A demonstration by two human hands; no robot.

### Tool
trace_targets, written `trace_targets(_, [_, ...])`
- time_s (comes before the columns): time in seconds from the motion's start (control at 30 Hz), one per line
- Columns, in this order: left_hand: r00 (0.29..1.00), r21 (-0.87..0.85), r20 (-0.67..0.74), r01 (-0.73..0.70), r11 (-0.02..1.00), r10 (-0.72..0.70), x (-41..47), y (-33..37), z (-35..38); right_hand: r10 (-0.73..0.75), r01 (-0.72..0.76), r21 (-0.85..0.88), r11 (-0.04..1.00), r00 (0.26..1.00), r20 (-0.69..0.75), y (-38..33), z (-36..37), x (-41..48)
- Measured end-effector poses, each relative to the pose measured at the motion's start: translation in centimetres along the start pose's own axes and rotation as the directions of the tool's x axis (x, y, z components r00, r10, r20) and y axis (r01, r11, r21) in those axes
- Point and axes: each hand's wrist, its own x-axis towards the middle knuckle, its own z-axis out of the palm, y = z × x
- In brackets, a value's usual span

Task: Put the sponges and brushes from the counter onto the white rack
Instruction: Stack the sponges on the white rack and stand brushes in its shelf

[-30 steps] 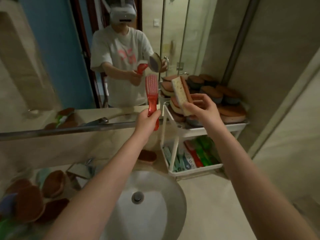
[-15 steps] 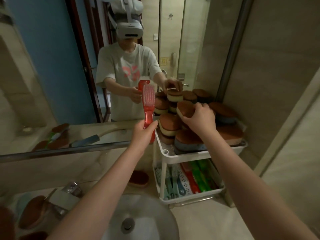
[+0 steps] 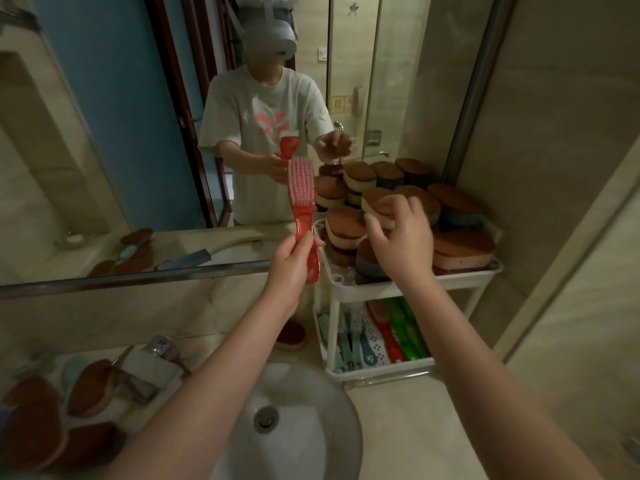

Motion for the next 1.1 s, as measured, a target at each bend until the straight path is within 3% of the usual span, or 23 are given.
trace_targets(0.1, [1.000, -0.053, 0.012, 0.016, 0.998, -0.015, -2.2, -0.6, -0.4, 0.034, -0.140, 0.421, 0.896, 0.968, 0.250, -1.3, -0.6, -4.0])
trace_targets(0.2, [1.000, -0.061, 0.004, 0.015, 0.998, -0.015, -3.9, -1.6, -1.1, -0.026, -0.341, 0.556, 0.758, 0.836, 0.548, -1.3, -0.1, -7.9])
trace_targets(0.3, [0.998, -0.033, -0.005, 0.061, 0.998, -0.061, -5.3, -3.3, -2.1, -0.023, -0.490, 0.571, 0.658, 0.745, 0.666, -0.6, 0.6, -10.6])
trace_targets(0.4, [0.991, -0.042, 0.000, 0.134, 0.990, -0.134, -6.6, -5.6, -2.9, -0.012, -0.547, 0.541, 0.639, 0.696, 0.718, 0.6, 1.1, -12.5])
trace_targets(0.6, [0.964, 0.151, 0.028, 0.257, 0.954, -0.264, -9.7, -10.9, -2.5, 0.117, -0.687, 0.401, 0.605, 0.575, 0.810, 5.7, 1.3, -16.6])
trace_targets(0.77, [0.962, 0.386, 0.119, 0.184, 0.904, -0.247, -11.2, -13.3, 1.3, 0.249, -0.783, 0.249, 0.569, 0.453, 0.856, 10.2, 0.5, -19.7])
trace_targets(0.97, [0.891, 0.613, 0.289, 0.108, 0.783, -0.349, -10.1, -15.3, 6.1, 0.364, -0.853, 0.216, 0.474, 0.414, 0.834, 14.6, -0.9, -21.5])
trace_targets(1.1, [0.807, 0.646, 0.360, 0.146, 0.749, -0.468, -8.8, -16.2, 8.4, 0.522, -0.889, 0.256, 0.379, 0.434, 0.734, 16.6, -0.6, -21.6])
